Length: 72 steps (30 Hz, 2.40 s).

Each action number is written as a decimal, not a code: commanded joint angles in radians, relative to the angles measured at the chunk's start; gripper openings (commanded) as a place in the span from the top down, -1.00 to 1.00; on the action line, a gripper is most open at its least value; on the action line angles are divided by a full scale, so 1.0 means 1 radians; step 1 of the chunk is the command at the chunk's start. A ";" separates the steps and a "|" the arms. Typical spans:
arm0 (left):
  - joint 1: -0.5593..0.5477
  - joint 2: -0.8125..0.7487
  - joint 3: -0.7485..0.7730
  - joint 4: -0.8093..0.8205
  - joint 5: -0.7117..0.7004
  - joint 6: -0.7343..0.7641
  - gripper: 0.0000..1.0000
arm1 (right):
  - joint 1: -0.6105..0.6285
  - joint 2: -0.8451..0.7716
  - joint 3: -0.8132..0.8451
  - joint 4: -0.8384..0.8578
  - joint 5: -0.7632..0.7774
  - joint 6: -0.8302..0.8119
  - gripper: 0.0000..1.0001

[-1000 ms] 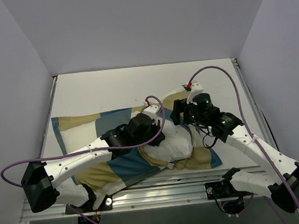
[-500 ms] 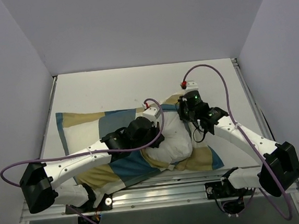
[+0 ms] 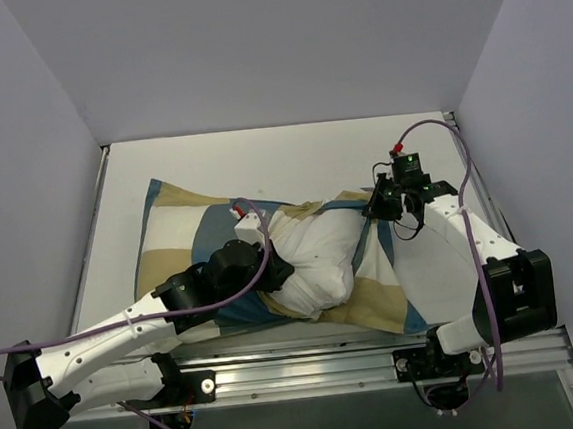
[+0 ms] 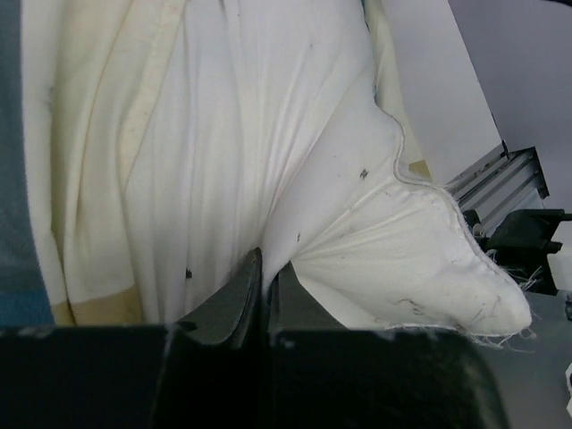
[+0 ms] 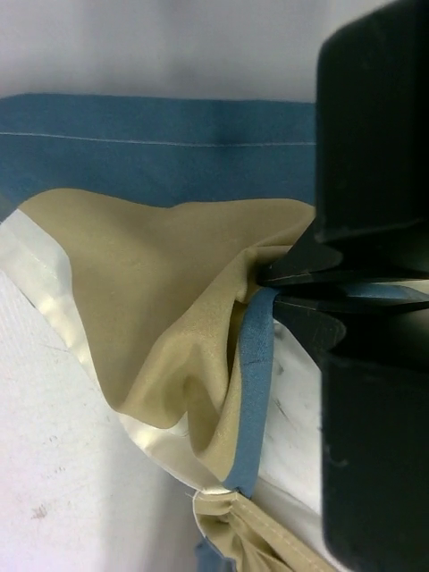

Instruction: Remove the pillowcase from the pillow

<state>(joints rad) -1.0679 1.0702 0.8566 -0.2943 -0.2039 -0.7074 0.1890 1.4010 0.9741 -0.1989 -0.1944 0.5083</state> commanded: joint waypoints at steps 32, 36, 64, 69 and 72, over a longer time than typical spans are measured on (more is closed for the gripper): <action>0.243 0.191 0.279 -0.017 -0.060 0.180 -0.53 | -0.065 -0.463 -0.080 0.076 0.131 -0.097 -0.37; 0.241 0.104 0.211 -0.063 -0.089 0.094 -0.83 | 0.062 -0.487 -0.091 0.072 0.098 -0.143 -0.68; 0.620 0.105 -0.074 0.050 0.139 0.052 -0.84 | 0.856 0.090 0.130 0.214 0.562 -0.294 -0.93; 0.602 0.197 -0.100 0.151 0.204 0.036 -0.78 | 0.845 0.029 0.038 0.130 0.596 -0.251 -0.93; 0.551 0.212 -0.122 0.199 0.221 0.028 -0.77 | 0.845 -0.020 0.008 0.058 0.595 -0.214 -0.92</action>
<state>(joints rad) -0.4793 1.2701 0.7418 -0.2256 -0.0360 -0.6853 1.0401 1.4532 1.0111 -0.0387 0.3496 0.2386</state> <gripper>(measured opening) 0.889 0.961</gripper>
